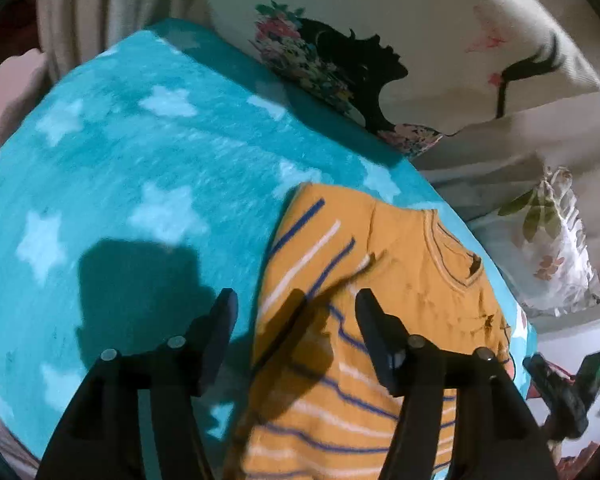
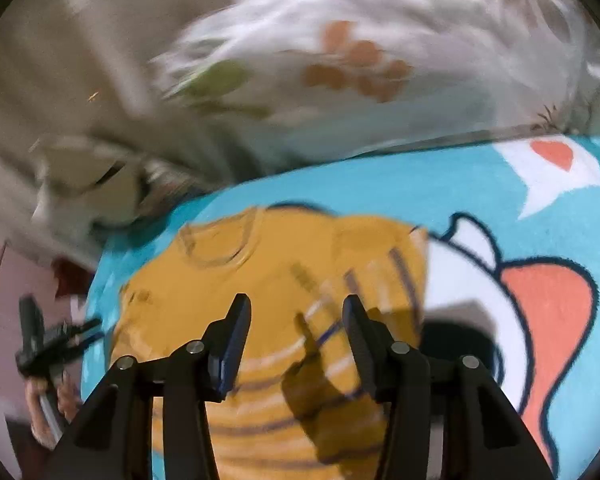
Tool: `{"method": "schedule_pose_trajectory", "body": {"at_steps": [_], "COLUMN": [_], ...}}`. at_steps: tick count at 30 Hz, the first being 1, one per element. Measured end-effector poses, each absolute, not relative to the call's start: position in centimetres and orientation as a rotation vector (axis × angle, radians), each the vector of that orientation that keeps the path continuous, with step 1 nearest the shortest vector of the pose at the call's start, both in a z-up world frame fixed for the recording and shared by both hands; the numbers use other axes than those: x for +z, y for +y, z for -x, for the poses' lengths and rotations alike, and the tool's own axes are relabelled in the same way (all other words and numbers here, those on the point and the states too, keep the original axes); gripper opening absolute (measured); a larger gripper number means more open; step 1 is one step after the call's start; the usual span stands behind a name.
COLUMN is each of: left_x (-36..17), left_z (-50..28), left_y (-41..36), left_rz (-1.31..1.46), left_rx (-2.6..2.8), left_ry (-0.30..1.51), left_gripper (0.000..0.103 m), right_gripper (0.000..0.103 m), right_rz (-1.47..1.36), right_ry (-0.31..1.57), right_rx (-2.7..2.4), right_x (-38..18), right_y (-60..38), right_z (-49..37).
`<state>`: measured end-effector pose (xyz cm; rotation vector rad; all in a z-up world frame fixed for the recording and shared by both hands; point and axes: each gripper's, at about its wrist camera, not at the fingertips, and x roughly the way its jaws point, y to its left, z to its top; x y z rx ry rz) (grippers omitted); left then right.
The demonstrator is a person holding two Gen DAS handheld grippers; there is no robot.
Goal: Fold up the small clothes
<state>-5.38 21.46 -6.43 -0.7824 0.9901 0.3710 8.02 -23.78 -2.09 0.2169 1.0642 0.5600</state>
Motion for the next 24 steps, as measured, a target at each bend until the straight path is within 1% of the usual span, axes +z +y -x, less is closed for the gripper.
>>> {"method": "schedule_pose_trajectory", "body": {"at_steps": [3, 8, 11, 14, 16, 20, 24], "left_x": [-6.8, -8.6, -8.3, -7.6, -7.0, -6.3, -5.9], "left_z": [7.8, 11.4, 13.7, 15.4, 16.7, 19.0, 19.2], "left_y": [19.2, 17.0, 15.9, 14.7, 13.9, 12.8, 12.6], "left_rz": [0.769, 0.778, 0.788, 0.779, 0.780, 0.798, 0.793], "left_rx": [0.413, 0.494, 0.542, 0.582, 0.598, 0.621, 0.613], "left_ry": [0.992, 1.032, 1.016, 0.995, 0.981, 0.958, 0.941], "left_gripper": [0.064, 0.064, 0.064, 0.064, 0.064, 0.064, 0.065], "right_gripper": [0.057, 0.058, 0.058, 0.058, 0.057, 0.057, 0.057], "right_rz": [-0.166, -0.141, -0.082, -0.053, -0.082, -0.129, -0.107], "right_ry": [1.069, 1.177, 1.194, 1.222, 1.236, 1.240, 1.229], "right_rx": [0.635, 0.705, 0.741, 0.738, 0.734, 0.740, 0.734], "right_x": [-2.1, -5.3, -6.3, -8.0, -8.8, -9.1, -8.5], "right_y": [-22.5, -20.4, -19.2, -18.6, -19.1, -20.3, -20.9], "right_z": [-4.8, -2.5, -1.4, -1.5, -1.9, -2.5, -2.1]}}
